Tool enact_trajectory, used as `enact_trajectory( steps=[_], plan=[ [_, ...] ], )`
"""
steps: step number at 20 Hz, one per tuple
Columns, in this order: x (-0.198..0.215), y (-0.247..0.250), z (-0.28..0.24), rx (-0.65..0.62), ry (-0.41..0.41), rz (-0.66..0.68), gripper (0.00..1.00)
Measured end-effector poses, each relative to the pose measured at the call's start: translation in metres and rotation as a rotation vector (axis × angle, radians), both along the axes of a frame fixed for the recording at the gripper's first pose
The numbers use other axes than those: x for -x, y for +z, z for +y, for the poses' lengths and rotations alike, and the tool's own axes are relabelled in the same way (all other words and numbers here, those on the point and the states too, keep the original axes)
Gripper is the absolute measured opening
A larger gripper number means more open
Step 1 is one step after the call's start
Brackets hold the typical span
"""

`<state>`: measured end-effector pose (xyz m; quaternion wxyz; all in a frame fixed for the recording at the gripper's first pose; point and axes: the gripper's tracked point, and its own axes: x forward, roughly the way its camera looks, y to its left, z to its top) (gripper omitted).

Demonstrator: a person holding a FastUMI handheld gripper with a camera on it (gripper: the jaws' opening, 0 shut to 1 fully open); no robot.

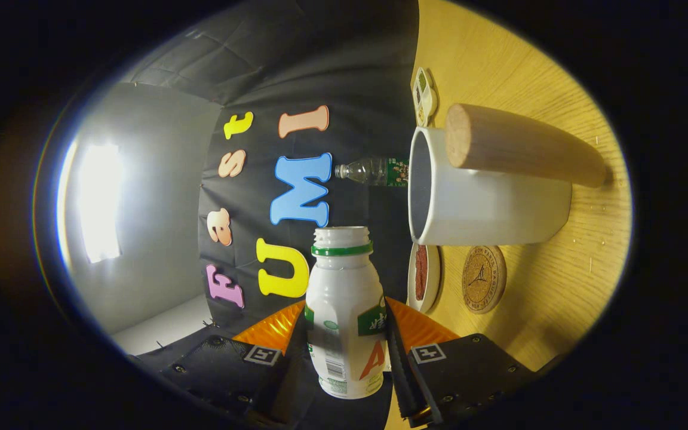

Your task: Take the bottle from table, then pour the juice into the cup, finally place the bottle on the coaster

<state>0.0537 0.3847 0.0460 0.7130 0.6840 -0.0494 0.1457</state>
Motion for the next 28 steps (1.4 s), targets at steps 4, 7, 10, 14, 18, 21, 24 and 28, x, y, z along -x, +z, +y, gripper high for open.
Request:
enact_trajectory(
  steps=[4,7,10,14,18,21,24,28],
  plan=[
    [-0.001,0.001,-0.003,-0.025,-0.01,-0.005,0.65],
    [-0.001,0.002,-0.005,-0.08,-0.007,-0.011,0.65],
    [-0.001,0.002,-0.008,-0.11,-0.009,-0.003,0.64],
    [-0.006,-0.001,-0.01,-0.143,-0.004,0.002,0.65],
    [-0.006,-0.003,-0.01,-0.159,0.0,0.002,0.65],
    [-0.004,-0.002,-0.01,-0.165,0.001,-0.004,0.64],
    [-0.004,0.001,-0.01,-0.176,0.003,-0.007,0.65],
    [-0.004,0.0,-0.011,-0.191,0.008,-0.006,0.64]
  ],
)
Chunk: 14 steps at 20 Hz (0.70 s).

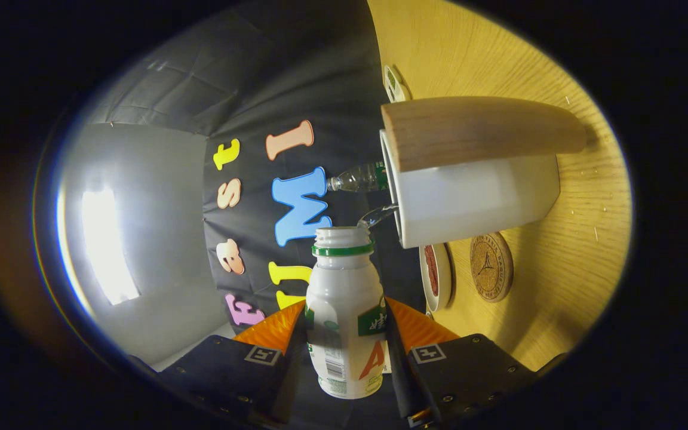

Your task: Take the bottle from table, then pour the juice into the cup, finally place the bottle on the coaster

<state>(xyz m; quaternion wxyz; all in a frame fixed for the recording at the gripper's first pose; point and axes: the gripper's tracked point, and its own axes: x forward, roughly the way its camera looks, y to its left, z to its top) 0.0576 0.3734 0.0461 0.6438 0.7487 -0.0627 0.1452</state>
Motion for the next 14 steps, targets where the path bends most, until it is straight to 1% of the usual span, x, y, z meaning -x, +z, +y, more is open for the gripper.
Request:
enact_trajectory(
  steps=[14],
  plan=[
    [-0.0002,0.002,-0.0025,-0.033,0.003,-0.007,0.65]
  ],
)
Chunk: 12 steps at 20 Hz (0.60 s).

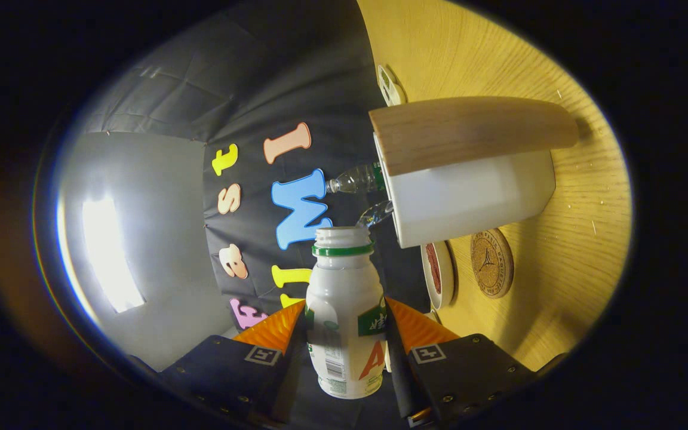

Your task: Take the bottle from table, then pour the juice into the cup, finally place the bottle on the coaster

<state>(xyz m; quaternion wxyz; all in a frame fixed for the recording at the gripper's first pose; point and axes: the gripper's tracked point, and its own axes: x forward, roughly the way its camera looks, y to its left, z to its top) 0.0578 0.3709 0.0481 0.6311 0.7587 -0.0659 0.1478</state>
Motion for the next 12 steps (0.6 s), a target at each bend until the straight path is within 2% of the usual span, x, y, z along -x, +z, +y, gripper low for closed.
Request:
enact_trajectory(
  steps=[12],
  plan=[
    [0.005,0.014,0.0,-0.026,0.002,-0.019,0.64]
  ],
)
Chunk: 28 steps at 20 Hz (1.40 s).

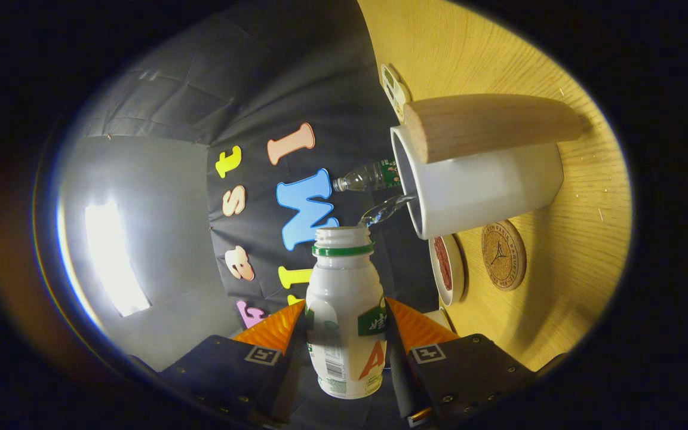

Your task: Take the bottle from table, then pour the juice into the cup, finally place the bottle on the coaster

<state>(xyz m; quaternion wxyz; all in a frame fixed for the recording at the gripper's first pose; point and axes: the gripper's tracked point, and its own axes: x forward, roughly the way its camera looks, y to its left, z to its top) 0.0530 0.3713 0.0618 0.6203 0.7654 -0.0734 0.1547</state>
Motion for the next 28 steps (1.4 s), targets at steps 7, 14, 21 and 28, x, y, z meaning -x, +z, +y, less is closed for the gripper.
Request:
enact_trajectory(
  steps=[7,14,21,28],
  plan=[
    [-0.001,0.004,-0.003,-0.01,-0.004,-0.006,0.64],
    [-0.002,0.006,-0.008,-0.032,-0.01,-0.006,0.64],
    [-0.003,0.005,-0.011,-0.041,-0.014,-0.002,0.64],
    [-0.005,0.005,-0.014,-0.059,-0.015,0.004,0.65]
  ],
)
